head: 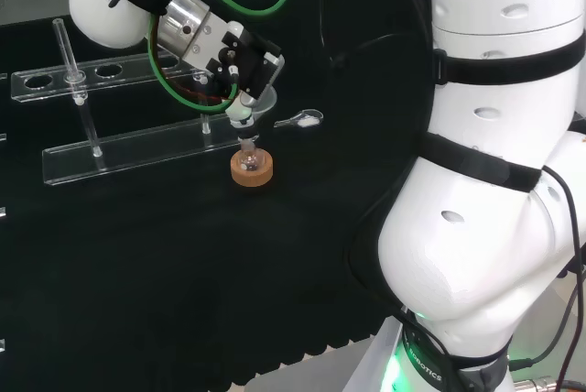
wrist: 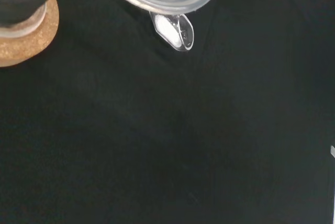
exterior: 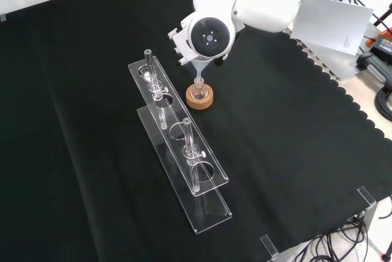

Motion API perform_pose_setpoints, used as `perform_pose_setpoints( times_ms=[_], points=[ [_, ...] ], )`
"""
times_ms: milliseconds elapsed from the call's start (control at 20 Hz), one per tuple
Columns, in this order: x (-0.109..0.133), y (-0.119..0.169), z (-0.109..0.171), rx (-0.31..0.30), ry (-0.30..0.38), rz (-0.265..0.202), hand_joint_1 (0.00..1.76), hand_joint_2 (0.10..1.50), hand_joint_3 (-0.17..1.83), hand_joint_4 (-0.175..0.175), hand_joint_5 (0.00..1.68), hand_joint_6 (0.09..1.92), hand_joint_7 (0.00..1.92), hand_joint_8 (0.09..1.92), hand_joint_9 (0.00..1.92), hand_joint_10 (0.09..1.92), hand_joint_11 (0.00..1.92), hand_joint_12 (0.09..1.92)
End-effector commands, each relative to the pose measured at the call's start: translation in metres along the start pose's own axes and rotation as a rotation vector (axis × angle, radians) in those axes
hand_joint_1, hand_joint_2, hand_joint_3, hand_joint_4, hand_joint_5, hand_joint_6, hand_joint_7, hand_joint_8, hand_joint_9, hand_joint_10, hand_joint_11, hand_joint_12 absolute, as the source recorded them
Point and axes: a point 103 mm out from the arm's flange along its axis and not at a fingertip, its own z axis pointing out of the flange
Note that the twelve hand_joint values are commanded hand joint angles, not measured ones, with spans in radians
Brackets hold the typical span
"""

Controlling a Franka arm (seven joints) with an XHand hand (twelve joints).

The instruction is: Place the funnel on the round-bottom flask.

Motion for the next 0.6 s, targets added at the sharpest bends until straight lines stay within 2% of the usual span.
perform_pose_setpoints(
  times_ms=[50, 600],
  points=[
    [0.0031, -0.0002, 0.0004, 0.006, -0.015, 0.003, 0.99, 1.14, 0.0, 0.175, 0.92, 1.09, 1.1, 0.65, 1.44, 0.18, 0.82, 1.12],
    [0.0085, 0.0088, 0.0099, 0.017, -0.023, -0.013, 0.99, 1.14, 0.0, 0.175, 0.92, 1.1, 1.1, 0.65, 1.44, 0.18, 0.82, 1.11]
  ],
)
